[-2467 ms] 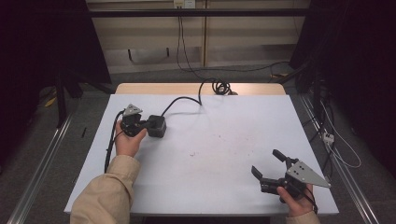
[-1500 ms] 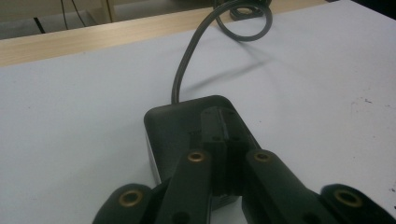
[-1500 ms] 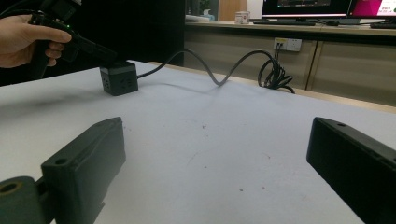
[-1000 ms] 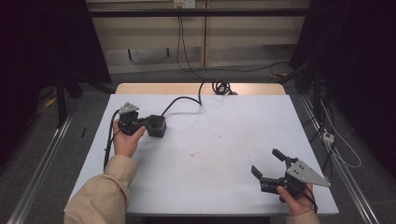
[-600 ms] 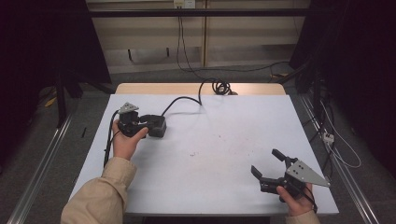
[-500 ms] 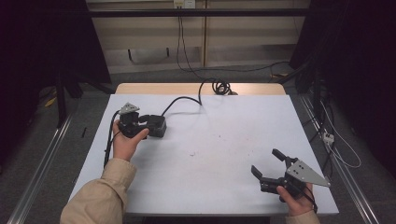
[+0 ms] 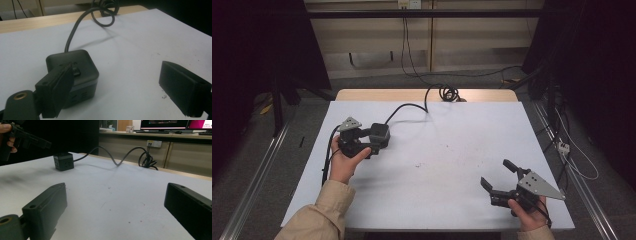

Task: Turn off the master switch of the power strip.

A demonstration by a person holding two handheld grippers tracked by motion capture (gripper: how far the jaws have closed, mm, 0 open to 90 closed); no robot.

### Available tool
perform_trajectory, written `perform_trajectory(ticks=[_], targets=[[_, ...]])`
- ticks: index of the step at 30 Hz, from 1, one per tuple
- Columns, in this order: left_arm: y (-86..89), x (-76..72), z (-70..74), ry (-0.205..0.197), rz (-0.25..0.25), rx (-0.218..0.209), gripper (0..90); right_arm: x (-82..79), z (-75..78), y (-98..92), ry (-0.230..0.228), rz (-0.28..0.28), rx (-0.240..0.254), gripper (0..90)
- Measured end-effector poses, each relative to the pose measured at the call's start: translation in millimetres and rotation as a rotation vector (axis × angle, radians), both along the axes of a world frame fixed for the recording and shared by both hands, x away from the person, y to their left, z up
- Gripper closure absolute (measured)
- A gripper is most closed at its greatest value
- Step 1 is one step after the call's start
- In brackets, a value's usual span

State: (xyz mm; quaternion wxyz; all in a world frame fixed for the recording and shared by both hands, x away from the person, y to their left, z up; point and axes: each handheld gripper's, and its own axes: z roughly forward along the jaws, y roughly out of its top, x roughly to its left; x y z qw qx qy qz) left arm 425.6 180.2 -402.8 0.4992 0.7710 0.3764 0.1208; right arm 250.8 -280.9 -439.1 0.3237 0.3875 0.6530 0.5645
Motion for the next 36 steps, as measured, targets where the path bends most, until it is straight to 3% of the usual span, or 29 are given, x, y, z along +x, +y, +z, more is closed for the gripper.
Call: perform_trajectory(ticks=[13, 16, 19, 31, 36], targets=[[13.6, -22.4, -8.3, -0.001, -0.023, -0.043, 10.2, 0.0, -0.3, 0.8, 0.003, 0.002, -0.001, 4.4], [17.4, -27.1, -11.9, 0.004, -0.026, -0.070, 10.2, 0.0, -0.4, 0.8, 0.004, 0.001, -0.001, 4.5], [20.2, -31.2, -13.5, -0.002, -0.024, -0.055, 10.1, -0.1, -0.2, 0.9, 0.003, 0.001, -0.001, 4.4], [32.0, -44.9, -16.9, -0.009, -0.025, -0.092, 9.5, -0.2, -0.1, 1.5, 0.002, 0.004, -0.003, 4.5], [37.7, -51.3, -18.6, -0.013, -0.028, -0.089, 9.4, -0.3, -0.4, 1.5, 0.005, 0.003, -0.001, 4.4]])
